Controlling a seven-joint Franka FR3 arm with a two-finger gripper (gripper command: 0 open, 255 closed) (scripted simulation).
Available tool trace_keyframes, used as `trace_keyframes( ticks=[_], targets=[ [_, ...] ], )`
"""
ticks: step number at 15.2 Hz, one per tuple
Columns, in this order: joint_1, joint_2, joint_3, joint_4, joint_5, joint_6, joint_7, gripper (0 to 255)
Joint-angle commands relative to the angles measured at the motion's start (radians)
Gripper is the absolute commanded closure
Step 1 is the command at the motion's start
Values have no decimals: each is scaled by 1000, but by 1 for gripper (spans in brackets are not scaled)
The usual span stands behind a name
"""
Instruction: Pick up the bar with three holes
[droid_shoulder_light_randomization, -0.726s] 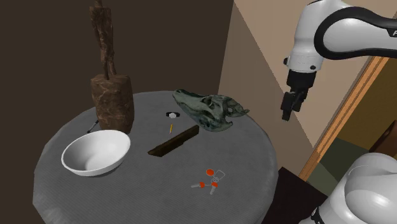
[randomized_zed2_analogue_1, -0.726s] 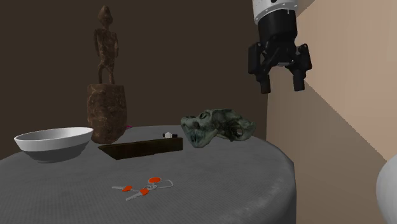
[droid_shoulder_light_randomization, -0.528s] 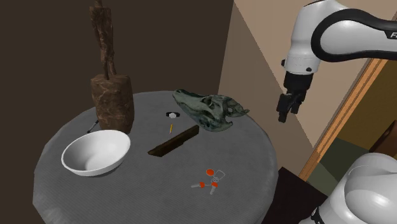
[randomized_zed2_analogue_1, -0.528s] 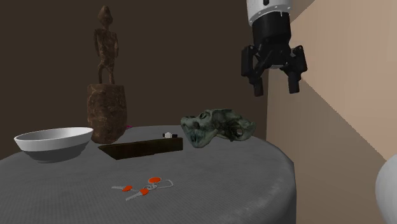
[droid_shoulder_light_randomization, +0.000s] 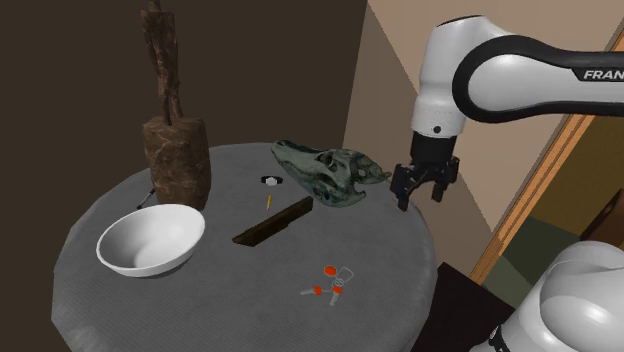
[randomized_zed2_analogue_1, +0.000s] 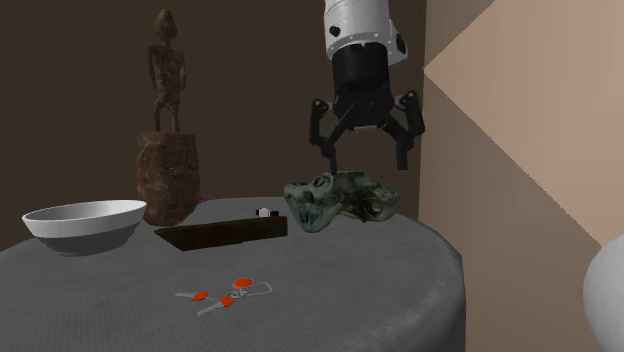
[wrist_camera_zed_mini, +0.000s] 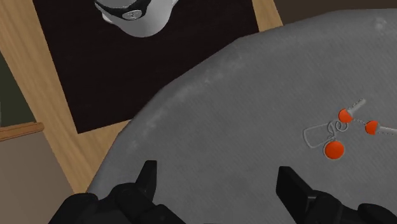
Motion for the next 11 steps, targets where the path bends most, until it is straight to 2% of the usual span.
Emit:
trace_keyframes(
  ticks=[1, 6, 11],
  targets=[
    [-12, 39, 57, 10, 40, 38, 114, 0],
    [-58, 176, 193, 73, 100, 140, 380, 0],
    [-122, 355, 324, 173, 95, 244, 654, 0]
  ],
)
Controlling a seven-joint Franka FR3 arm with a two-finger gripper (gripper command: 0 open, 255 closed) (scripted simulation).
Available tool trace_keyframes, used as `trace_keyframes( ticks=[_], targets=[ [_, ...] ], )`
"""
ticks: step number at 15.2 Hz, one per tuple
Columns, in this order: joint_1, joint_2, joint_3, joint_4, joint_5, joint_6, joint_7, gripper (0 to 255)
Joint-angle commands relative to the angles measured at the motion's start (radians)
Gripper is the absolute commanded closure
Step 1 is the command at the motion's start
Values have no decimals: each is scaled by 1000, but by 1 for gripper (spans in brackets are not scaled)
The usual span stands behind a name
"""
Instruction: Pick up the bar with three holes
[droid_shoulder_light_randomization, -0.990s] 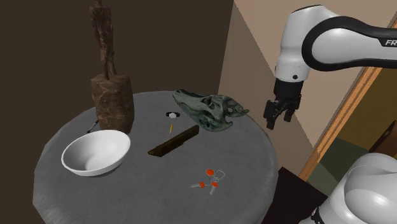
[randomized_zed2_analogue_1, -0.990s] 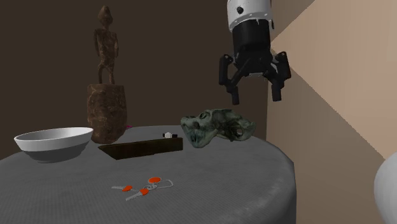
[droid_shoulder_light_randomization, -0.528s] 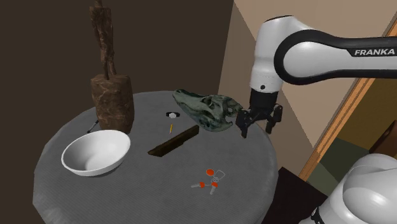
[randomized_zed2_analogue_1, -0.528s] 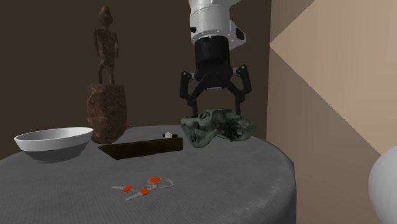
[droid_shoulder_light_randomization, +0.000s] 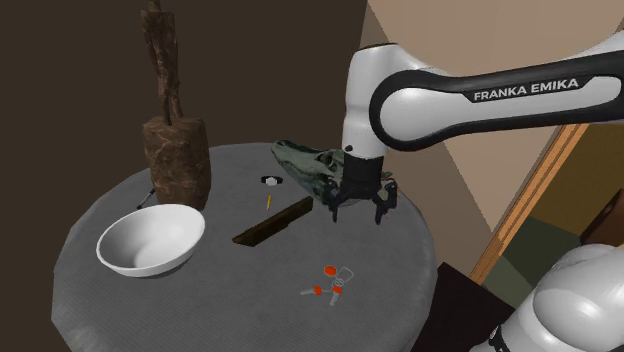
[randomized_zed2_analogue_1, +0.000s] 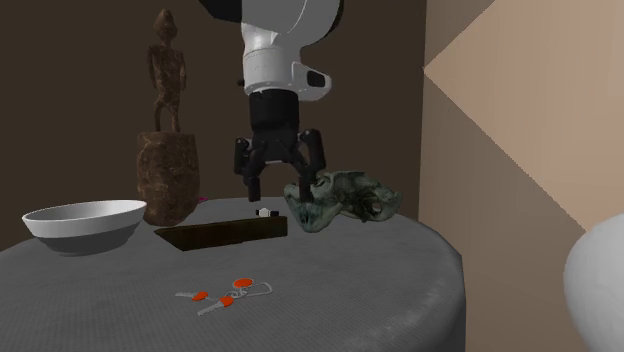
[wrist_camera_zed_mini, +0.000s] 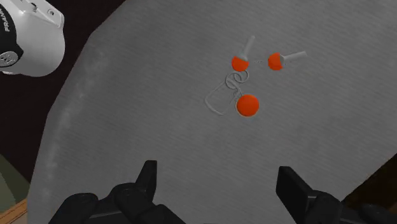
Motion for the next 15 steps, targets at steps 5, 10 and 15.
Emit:
trace_keyframes(
  ticks=[5, 10, 15],
  targets=[
    [-79, 259, 142, 156, -95, 111, 362, 0],
    [-86, 509, 192, 320, -266, 158, 679, 0],
    [-10, 737, 142, 517, -423, 152, 947, 0]
  ],
)
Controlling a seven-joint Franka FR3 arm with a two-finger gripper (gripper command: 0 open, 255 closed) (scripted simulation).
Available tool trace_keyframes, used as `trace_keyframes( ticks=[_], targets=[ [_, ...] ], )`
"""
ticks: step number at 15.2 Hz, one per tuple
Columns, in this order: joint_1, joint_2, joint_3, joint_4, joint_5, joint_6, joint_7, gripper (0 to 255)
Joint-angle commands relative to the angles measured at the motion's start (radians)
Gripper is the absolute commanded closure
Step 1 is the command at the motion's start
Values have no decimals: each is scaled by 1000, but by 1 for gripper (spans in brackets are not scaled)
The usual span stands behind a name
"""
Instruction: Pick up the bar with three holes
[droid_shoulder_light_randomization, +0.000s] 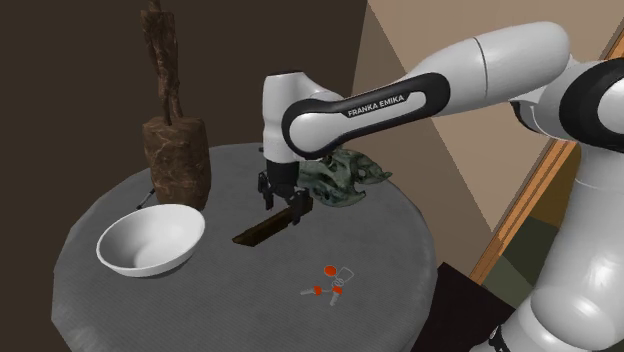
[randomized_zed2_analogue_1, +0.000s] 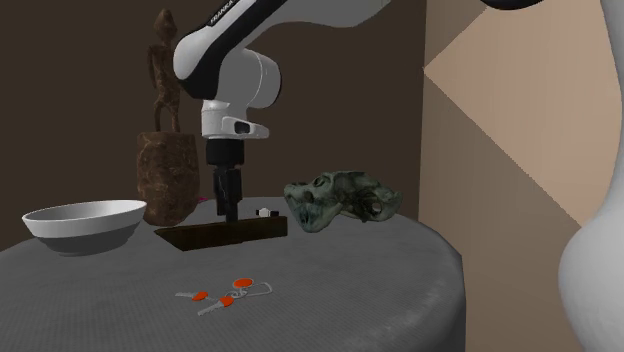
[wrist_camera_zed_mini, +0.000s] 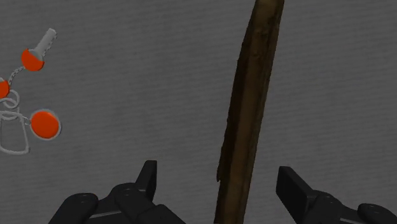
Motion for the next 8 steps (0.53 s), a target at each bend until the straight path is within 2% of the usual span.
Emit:
trace_keyframes(
  ticks=[1, 8],
  targets=[
    [27, 64, -22, 62, -41, -7, 75, 0],
    [38, 104, -38, 8, -72, 79, 93, 0]
  ],
)
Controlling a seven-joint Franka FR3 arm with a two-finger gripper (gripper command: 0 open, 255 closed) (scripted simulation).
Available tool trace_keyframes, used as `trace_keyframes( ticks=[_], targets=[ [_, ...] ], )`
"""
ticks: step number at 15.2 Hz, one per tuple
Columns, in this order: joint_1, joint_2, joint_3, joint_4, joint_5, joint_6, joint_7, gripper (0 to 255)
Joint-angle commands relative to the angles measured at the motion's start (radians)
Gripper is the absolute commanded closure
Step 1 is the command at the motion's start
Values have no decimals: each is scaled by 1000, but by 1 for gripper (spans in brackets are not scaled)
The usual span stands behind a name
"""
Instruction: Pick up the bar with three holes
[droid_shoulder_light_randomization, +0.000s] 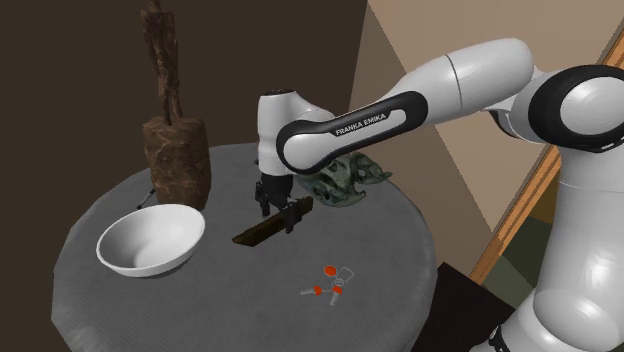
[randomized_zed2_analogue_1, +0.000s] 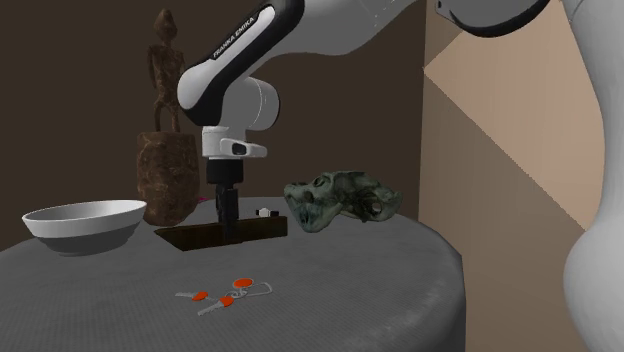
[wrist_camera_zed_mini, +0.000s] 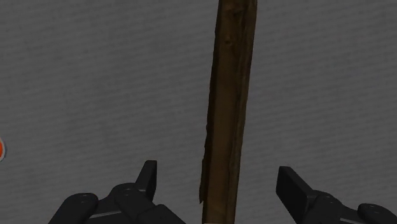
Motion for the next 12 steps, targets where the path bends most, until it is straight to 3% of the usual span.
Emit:
trace_keyframes(
  ticks=[1, 2, 3, 12],
  targets=[
    [1, 7, -3, -8, -5, 14, 3, 0],
    [2, 7, -3, -8, -5, 14, 3, 0],
    [1, 6, -2, -10, -5, 15, 3, 255],
    [2, 7, -3, -8, -6, 14, 3, 255]
  ],
)
